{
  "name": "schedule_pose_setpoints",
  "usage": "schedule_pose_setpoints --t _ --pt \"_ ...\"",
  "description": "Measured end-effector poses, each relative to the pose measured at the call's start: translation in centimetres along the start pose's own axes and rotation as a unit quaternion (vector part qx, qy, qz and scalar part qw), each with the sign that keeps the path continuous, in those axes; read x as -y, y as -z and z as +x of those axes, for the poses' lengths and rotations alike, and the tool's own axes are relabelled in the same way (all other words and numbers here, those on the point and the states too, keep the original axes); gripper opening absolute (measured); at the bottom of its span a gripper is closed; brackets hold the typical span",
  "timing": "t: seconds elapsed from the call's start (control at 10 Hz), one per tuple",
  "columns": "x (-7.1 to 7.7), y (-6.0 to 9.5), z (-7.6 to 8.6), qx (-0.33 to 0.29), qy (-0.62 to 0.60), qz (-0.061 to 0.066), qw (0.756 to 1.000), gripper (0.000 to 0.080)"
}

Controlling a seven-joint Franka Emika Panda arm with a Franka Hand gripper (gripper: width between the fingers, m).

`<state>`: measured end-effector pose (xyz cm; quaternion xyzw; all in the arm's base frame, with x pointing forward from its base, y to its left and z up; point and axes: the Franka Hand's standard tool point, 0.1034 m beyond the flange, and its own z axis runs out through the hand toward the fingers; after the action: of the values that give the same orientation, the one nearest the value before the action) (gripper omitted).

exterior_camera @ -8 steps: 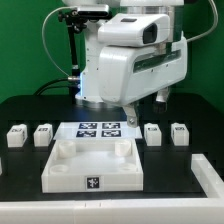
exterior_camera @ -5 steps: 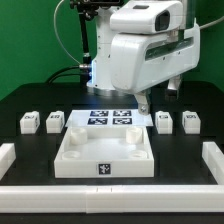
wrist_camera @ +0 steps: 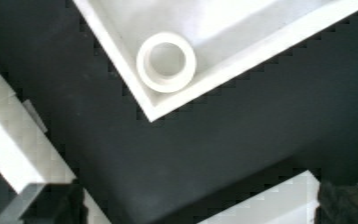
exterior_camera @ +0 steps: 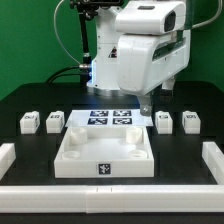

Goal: Assemble one leg

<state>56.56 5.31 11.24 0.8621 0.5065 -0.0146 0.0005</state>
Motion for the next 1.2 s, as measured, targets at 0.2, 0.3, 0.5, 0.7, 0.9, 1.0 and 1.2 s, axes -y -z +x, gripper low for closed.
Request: schedule_pose_setpoints --t 0.2,0.3,0.5,0.7,0.9,1.0,1.2 --pt "0.7 -0.8 -1.6 -0.003 0.049 -0.005 0.999 0.0650" --pt "2.0 -1.6 -3.7 0.001 0.052 0.000 0.999 0.0650" --pt "4.7 -3.7 -7.8 -0.001 0.155 -0.001 0.988 0.0650" --pt "5.6 -5.6 -10.3 -0.007 0.265 -0.007 0.964 0.0650" --pt "6.0 -8.0 -11.1 -0.015 0.285 -0.011 0.958 0.0650" --pt "6.1 -9.0 -11.4 -0.017 0.282 -0.006 0.959 0.0650" --pt "6.4 -10.5 -12.0 -0.018 0.275 0.003 0.961 0.0650"
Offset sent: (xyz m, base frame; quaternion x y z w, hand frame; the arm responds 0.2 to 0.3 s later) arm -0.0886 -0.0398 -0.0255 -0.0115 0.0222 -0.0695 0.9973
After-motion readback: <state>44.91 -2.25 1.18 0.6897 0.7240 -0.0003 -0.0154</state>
